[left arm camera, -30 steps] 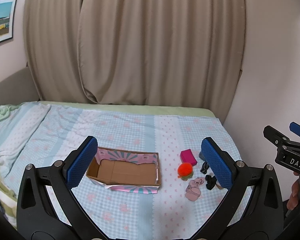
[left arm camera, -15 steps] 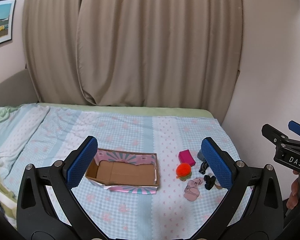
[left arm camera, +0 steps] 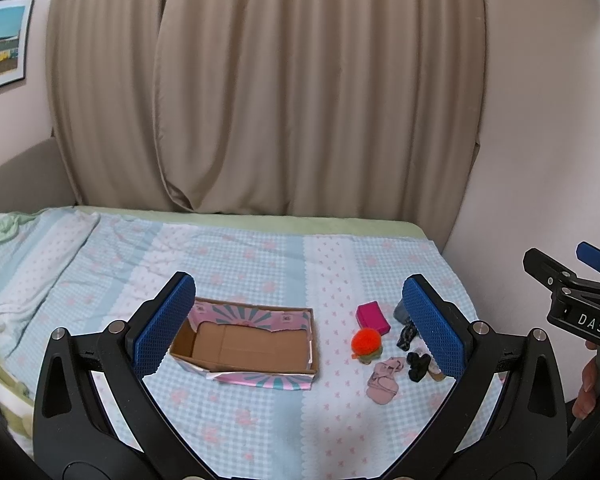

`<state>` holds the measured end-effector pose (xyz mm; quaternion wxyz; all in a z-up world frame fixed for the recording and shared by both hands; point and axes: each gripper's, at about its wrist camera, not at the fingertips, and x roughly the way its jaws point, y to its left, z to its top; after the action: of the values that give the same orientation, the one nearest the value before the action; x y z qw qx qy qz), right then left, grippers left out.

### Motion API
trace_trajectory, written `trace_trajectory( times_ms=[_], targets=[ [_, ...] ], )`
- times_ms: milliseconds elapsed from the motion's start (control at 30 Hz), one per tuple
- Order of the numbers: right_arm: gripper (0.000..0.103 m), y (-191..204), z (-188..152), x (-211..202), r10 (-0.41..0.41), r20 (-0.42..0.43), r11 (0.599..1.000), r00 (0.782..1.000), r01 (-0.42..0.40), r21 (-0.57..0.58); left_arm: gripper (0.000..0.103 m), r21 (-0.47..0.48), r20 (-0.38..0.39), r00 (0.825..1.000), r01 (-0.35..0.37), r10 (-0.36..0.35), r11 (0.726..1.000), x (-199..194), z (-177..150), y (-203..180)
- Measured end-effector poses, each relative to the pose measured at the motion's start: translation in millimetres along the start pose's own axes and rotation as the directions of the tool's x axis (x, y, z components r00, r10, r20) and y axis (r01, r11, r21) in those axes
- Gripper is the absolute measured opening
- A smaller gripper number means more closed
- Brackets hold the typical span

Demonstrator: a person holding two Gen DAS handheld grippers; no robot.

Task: Organize soft objects

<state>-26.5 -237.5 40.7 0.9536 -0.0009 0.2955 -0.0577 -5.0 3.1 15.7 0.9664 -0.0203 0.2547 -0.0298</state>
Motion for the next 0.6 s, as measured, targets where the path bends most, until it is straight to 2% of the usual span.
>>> trace_trajectory(
  times_ms=[600],
  targets=[
    [0.103,-0.4,1.4,3.4,-0.005,0.003,1.000,1.000,0.005,0.005,0.103,-0.004,0.003,1.000,0.005,-0.005,1.000,0.0,-0.4,2.6]
  ],
)
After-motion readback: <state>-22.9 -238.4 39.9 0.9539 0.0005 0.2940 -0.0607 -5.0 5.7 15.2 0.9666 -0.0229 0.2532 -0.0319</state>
